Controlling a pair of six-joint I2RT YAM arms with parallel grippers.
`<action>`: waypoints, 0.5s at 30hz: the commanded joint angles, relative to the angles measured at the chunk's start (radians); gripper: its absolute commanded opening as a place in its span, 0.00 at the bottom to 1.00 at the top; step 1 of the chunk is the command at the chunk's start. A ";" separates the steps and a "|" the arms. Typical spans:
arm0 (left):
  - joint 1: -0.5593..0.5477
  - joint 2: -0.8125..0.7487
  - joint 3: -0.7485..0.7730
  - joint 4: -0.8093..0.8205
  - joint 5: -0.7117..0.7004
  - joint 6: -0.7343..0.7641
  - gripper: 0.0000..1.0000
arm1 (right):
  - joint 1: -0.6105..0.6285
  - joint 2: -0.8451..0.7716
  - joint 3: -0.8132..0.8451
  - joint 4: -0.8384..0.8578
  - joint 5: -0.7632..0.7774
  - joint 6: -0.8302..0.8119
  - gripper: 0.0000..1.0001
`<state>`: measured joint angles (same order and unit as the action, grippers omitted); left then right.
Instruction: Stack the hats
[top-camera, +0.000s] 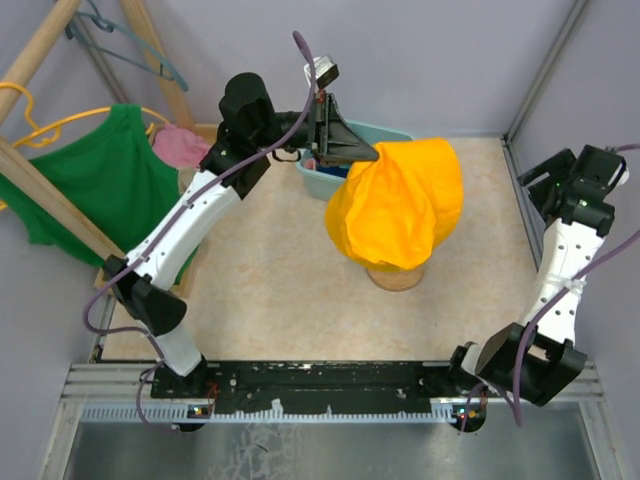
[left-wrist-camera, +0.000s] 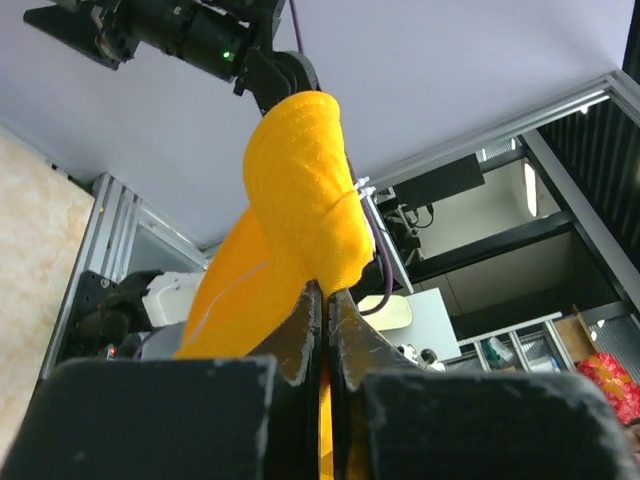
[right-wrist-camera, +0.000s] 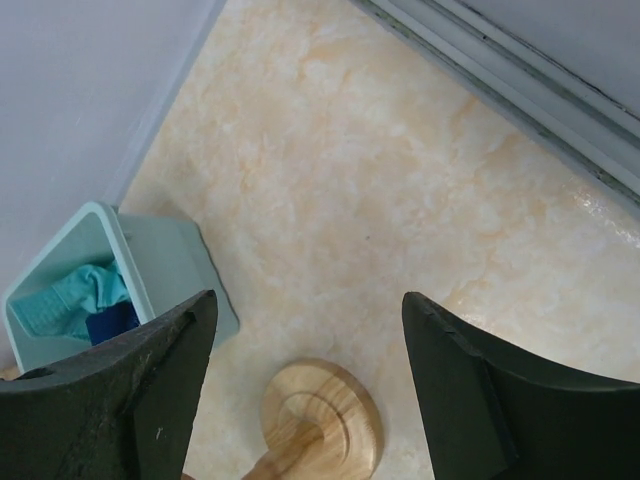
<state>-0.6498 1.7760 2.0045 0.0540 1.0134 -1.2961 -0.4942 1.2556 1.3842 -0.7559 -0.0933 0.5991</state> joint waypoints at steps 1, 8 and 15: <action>0.018 -0.074 -0.186 -0.039 -0.038 0.110 0.00 | 0.002 -0.072 -0.045 0.019 -0.013 0.023 0.74; 0.007 0.109 -0.330 0.370 0.030 0.074 0.00 | 0.002 -0.114 -0.120 0.035 -0.040 0.039 0.73; 0.012 0.370 -0.041 0.301 0.059 0.196 0.00 | 0.003 -0.125 -0.152 0.048 -0.047 0.031 0.73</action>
<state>-0.6434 2.0956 1.7996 0.3122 1.0386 -1.1660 -0.4919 1.1656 1.2503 -0.7464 -0.1265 0.6319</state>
